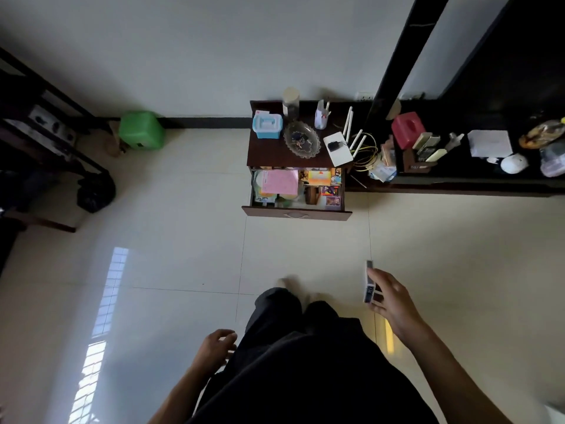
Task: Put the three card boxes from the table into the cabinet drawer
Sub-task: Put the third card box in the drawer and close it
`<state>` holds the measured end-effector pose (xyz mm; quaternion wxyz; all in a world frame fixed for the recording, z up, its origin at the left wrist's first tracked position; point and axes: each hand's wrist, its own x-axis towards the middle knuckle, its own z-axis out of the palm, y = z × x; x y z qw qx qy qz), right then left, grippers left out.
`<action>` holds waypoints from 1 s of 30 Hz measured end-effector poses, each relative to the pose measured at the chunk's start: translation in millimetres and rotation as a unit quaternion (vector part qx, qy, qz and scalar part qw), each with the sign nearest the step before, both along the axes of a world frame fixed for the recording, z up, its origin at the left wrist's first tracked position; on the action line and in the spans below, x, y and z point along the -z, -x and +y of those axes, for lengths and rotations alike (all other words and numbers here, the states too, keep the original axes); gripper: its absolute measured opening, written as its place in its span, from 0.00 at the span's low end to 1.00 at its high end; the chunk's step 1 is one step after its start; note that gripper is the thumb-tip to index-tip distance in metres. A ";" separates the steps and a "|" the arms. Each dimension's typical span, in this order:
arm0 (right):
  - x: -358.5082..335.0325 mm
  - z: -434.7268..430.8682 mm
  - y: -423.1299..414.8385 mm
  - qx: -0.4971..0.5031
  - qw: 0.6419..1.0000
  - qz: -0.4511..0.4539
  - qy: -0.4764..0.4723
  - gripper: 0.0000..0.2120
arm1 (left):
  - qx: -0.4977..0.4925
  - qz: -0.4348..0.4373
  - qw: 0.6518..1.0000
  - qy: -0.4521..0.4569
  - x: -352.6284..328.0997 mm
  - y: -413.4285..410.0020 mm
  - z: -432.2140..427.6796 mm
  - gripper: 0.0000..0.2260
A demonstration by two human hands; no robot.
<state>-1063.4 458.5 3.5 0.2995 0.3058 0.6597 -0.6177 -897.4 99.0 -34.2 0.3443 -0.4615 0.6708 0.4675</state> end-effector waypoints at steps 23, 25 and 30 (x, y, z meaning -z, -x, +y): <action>3.4 -127.2 221.7 0.026 0.998 -0.055 -0.013 0.15 | 0.054 0.072 0.996 -0.025 -16.7 371.7 -112.9 0.11; 7.2 -126.3 236.8 0.027 0.998 -0.059 -0.013 0.14 | 0.042 0.077 0.996 -0.029 -17.4 395.5 -109.3 0.11; 16.2 -118.6 282.9 0.011 0.997 -0.071 -0.014 0.14 | 0.006 0.038 0.999 -0.024 -9.2 417.5 -99.2 0.11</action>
